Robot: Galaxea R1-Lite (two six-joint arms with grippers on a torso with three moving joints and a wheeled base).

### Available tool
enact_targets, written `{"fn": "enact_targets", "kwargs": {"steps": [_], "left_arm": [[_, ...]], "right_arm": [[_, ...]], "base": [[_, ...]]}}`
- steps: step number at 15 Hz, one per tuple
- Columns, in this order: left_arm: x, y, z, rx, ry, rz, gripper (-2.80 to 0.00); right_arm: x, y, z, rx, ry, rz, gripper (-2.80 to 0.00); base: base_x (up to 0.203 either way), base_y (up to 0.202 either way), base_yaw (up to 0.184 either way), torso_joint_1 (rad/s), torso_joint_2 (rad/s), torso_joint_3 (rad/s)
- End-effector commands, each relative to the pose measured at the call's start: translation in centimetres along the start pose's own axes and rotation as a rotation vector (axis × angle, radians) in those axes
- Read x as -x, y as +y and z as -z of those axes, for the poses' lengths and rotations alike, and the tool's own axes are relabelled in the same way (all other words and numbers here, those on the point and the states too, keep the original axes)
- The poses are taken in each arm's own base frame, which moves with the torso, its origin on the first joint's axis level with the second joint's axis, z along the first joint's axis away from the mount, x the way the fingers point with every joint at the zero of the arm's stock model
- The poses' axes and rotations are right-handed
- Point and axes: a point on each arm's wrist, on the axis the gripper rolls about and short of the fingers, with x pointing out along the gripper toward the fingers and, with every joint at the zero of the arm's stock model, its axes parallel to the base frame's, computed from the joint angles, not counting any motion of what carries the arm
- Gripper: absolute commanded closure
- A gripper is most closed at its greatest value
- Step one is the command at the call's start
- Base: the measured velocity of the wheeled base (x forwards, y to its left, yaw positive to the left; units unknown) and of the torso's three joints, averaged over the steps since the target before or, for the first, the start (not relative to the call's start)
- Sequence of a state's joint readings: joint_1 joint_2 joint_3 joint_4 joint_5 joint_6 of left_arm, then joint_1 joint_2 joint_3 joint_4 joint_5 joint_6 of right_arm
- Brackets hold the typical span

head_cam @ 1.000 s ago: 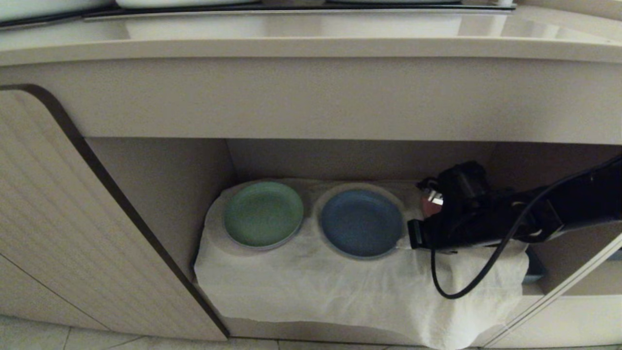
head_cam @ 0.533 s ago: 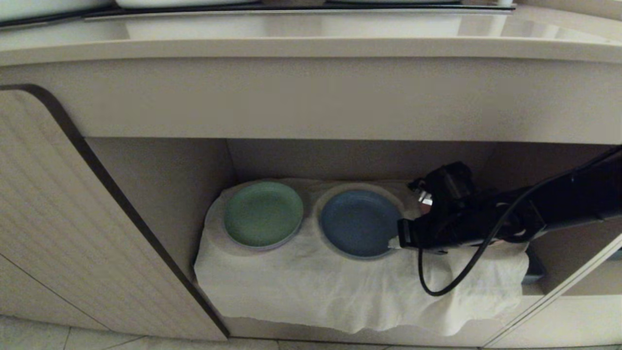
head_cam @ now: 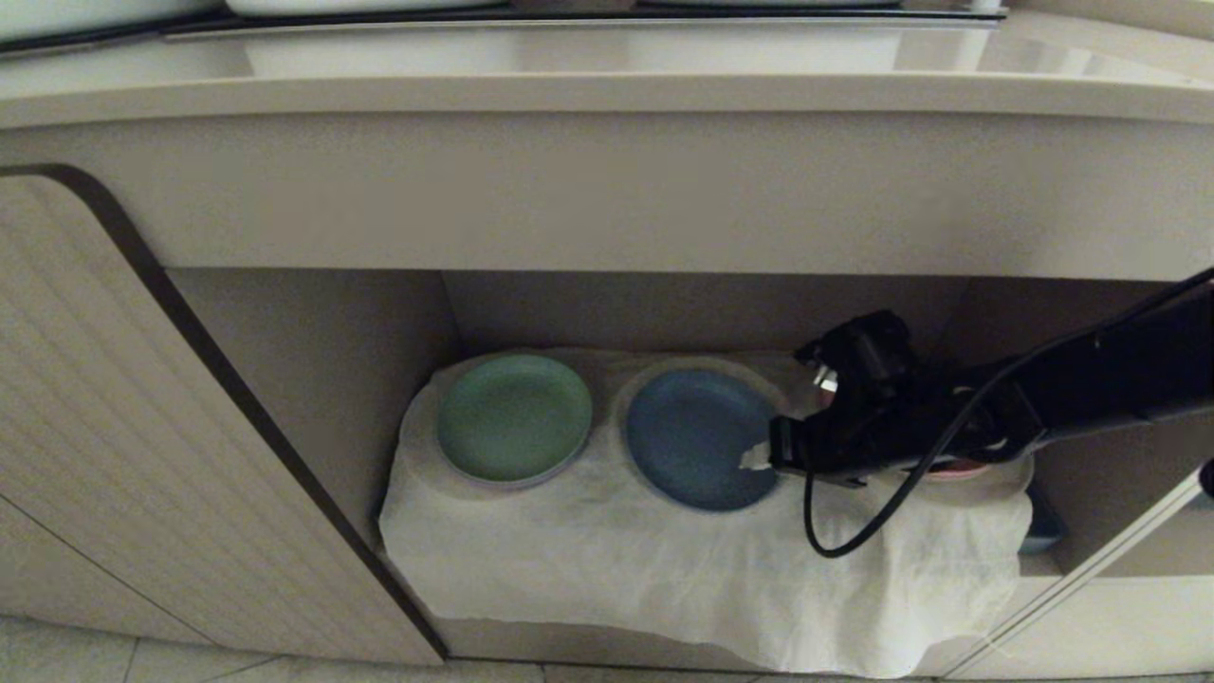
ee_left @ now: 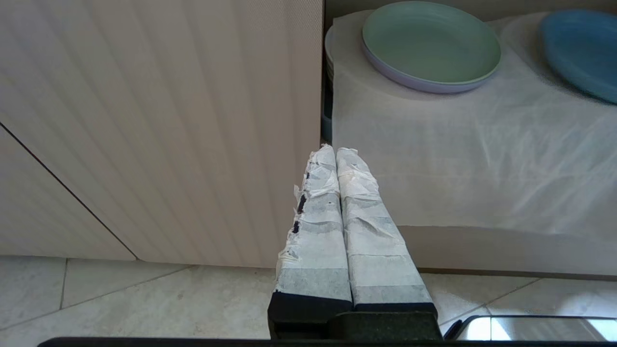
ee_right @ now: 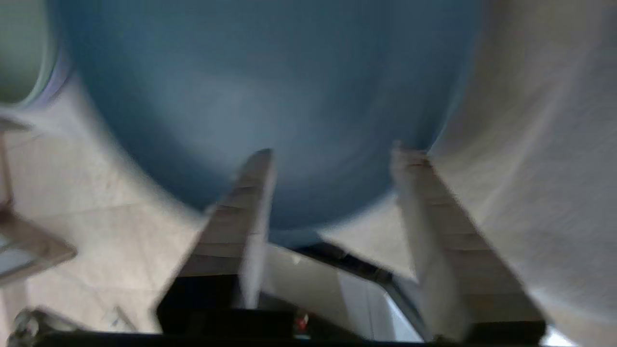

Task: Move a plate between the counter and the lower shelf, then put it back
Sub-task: Pick up the plate in the cupboard

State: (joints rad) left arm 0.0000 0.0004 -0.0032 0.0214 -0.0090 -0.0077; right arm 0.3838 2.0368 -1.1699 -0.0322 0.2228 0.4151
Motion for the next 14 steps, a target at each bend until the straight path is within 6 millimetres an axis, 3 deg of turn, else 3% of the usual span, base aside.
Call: {"fn": "enact_targets", "kwargs": {"steps": [1,6,14], "left_arm": [[0.0,0.0,0.0,0.001,0.0,0.0,0.0],[0.0,0.0,0.0,0.0,0.0,0.0,0.0],[0.0,0.0,0.0,0.0,0.0,0.0,0.0]], "right_arm": [[-0.6,0.0,-0.3,-0.001,-0.008,0.012,-2.8],[-1.3,0.2,-1.4,0.004,-0.05,0.037,-2.8],[-0.9,1.6,-1.6,0.027,-0.063,0.008,-2.8]], "base": [[0.0,0.0,0.0,0.0,0.0,0.0],[0.0,0.0,0.0,0.0,0.0,0.0],[0.0,0.0,0.0,0.0,0.0,0.0]]}}
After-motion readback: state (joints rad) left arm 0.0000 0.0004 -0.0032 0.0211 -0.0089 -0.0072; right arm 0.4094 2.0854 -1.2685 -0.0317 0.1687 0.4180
